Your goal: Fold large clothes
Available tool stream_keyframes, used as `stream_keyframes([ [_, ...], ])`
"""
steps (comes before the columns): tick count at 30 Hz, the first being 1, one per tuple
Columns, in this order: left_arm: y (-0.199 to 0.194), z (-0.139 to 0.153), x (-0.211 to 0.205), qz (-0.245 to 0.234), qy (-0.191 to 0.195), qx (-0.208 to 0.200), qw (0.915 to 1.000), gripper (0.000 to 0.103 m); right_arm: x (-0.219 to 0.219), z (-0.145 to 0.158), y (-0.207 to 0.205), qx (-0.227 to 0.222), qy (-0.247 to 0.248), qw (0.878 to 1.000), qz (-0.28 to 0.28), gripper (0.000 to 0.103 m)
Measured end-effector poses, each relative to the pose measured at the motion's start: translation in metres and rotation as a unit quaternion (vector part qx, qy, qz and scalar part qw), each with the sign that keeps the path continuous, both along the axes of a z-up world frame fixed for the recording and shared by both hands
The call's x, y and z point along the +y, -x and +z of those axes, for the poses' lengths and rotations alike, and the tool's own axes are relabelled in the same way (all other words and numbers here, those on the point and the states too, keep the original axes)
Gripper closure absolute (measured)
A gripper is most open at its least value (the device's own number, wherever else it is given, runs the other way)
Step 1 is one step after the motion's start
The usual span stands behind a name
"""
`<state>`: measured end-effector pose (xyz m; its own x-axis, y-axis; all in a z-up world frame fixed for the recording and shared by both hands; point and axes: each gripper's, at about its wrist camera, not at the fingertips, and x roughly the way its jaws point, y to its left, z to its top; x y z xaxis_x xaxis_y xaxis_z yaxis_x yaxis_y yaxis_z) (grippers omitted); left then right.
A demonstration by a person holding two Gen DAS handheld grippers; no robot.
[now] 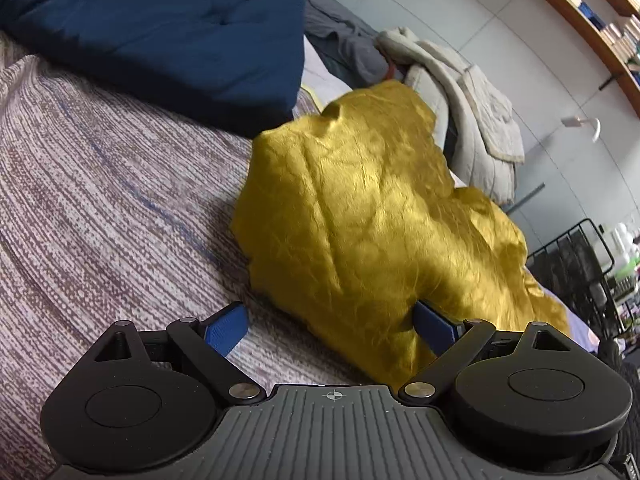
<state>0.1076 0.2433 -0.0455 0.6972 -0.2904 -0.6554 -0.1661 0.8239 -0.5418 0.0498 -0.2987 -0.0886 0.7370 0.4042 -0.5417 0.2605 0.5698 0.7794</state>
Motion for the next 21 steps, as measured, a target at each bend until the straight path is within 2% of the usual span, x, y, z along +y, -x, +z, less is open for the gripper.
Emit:
stream_keyframes([
  [14, -0.043, 0.008, 0.004, -0.007, 0.001, -0.003, 1.0, 0.0, -0.012, -0.012, -0.028, 0.011, -0.036, 0.999, -0.021, 0.009],
  [21, -0.067, 0.007, 0.006, -0.003, 0.021, 0.004, 0.9998, 0.0, -0.01, -0.016, -0.043, 0.012, -0.049, 0.998, -0.038, 0.008],
])
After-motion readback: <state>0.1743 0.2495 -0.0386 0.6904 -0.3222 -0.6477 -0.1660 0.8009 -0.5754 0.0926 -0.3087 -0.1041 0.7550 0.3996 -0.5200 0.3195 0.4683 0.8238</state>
